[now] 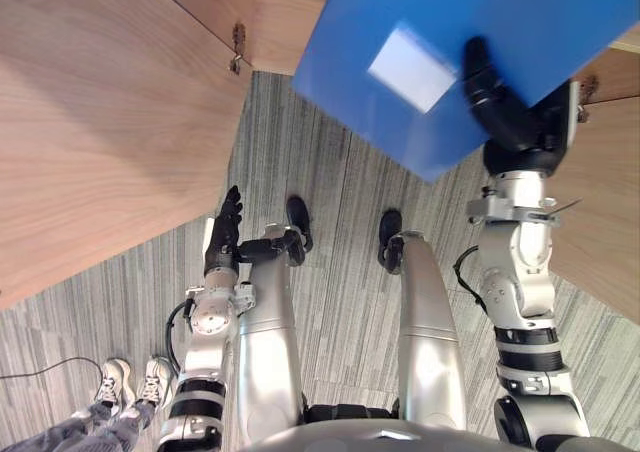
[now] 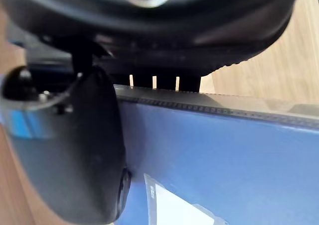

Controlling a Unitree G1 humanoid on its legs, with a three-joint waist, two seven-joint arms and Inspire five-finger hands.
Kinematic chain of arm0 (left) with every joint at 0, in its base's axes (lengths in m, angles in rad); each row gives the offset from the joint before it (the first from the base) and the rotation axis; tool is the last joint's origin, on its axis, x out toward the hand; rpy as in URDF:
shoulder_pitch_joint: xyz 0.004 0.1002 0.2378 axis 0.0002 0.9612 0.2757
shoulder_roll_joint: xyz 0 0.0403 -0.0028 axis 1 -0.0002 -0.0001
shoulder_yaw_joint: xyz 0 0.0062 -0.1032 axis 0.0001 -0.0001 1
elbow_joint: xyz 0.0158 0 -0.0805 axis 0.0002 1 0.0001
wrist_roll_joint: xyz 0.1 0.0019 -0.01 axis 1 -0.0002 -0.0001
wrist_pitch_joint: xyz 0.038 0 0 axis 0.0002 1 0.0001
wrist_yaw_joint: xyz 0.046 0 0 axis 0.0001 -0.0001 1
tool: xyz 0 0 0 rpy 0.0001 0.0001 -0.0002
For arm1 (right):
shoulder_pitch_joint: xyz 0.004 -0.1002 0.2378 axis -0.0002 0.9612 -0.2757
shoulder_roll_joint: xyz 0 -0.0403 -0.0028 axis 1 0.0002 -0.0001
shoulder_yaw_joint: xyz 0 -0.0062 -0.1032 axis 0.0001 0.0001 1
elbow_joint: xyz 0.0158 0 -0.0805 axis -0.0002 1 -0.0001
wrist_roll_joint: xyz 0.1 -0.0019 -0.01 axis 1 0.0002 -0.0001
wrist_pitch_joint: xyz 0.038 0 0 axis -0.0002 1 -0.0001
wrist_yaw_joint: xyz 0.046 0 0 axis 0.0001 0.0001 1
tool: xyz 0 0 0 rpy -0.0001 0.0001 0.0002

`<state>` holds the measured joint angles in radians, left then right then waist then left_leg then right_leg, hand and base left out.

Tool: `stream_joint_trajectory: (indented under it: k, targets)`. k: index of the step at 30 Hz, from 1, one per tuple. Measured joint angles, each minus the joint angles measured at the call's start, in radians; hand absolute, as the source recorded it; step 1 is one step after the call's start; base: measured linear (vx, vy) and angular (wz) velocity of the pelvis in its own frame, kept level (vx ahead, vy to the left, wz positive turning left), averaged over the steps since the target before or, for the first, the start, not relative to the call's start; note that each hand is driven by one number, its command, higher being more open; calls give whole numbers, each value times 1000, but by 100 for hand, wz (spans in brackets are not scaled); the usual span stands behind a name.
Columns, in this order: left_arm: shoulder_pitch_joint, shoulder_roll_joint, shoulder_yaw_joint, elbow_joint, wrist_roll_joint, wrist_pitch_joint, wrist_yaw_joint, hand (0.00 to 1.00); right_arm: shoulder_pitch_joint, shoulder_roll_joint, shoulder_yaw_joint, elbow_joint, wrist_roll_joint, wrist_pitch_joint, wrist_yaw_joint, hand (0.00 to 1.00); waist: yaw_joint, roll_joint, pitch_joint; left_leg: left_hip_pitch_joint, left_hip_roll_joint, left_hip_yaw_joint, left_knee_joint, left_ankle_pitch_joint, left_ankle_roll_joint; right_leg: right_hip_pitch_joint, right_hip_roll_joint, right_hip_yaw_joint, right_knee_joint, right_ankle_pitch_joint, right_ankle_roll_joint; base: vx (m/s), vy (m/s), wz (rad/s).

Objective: Walk over to the cabinet, pick up the folder, carry it to the office cabinet, place the folder inside the office cabinet, then close the office cabinet door

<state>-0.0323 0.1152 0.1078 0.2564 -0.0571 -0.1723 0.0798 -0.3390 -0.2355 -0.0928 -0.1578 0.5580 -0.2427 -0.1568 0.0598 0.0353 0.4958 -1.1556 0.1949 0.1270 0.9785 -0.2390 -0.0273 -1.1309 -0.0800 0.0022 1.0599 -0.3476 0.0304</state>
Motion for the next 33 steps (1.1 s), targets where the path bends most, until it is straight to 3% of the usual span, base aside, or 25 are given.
stream_joint_trajectory:
  k: [9,18,27,33]
  targets:
    - [36,-6,0,-109,-23,-3,-16,100,-188,-43,-85,76,287,-75,-1,0,22,9,4,-46,3,-9,15,1,-2,-42,-1,-10,17,-4,-2,-23,76,2]
    - [56,-6,-5,-110,-57,-2,-14,100,-415,-119,-87,262,539,-80,-28,0,29,12,2,-78,-13,-26,11,9,-2,-60,-18,-28,16,-6,-1,-33,84,7]
    - [36,-13,-11,-64,-83,7,3,100,-548,-123,-91,365,680,-109,-114,0,-5,22,-5,-83,-24,-23,-35,48,8,-64,-26,-33,-24,26,5,-55,83,2]
    - [38,-27,-31,-25,-110,8,6,100,-657,-154,-199,460,704,-152,-212,0,-6,41,-17,-88,-13,7,-94,89,13,-79,-40,-48,-59,60,4,-87,45,9]
